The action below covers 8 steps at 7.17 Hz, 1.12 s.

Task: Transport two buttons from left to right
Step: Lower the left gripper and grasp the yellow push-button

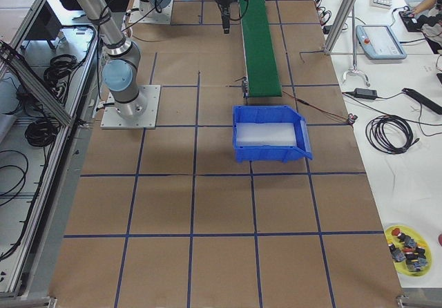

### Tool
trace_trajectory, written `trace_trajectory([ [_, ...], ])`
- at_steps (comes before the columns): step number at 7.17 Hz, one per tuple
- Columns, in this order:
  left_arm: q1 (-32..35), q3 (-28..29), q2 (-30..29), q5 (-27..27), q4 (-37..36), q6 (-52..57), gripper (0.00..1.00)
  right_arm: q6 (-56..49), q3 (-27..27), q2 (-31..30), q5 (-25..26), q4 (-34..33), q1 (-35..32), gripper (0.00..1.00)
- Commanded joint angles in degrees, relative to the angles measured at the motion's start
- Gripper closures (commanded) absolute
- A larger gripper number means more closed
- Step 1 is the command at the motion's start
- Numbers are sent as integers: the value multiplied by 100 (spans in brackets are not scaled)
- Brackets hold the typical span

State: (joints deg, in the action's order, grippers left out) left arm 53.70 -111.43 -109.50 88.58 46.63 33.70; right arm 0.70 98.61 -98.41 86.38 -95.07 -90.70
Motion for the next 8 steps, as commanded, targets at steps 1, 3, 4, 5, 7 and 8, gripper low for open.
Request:
trace_trajectory([
  [1,0,68,25,1,205,-57,94,0,-8,-2,-7,6,0,0],
  [3,0,148,147,1,372,-83,100,0,0,6,1,6,0,0],
  [4,0,348,305,1,608,-75,100,0,0,6,1,6,0,0],
  [5,8,751,515,10,1202,-66,100,0,-8,6,1,6,0,0],
  [7,43,1603,623,18,2145,-39,100,0,-8,6,1,6,0,0],
  [8,96,1912,605,19,2392,-31,100,0,-8,6,1,6,0,0],
])
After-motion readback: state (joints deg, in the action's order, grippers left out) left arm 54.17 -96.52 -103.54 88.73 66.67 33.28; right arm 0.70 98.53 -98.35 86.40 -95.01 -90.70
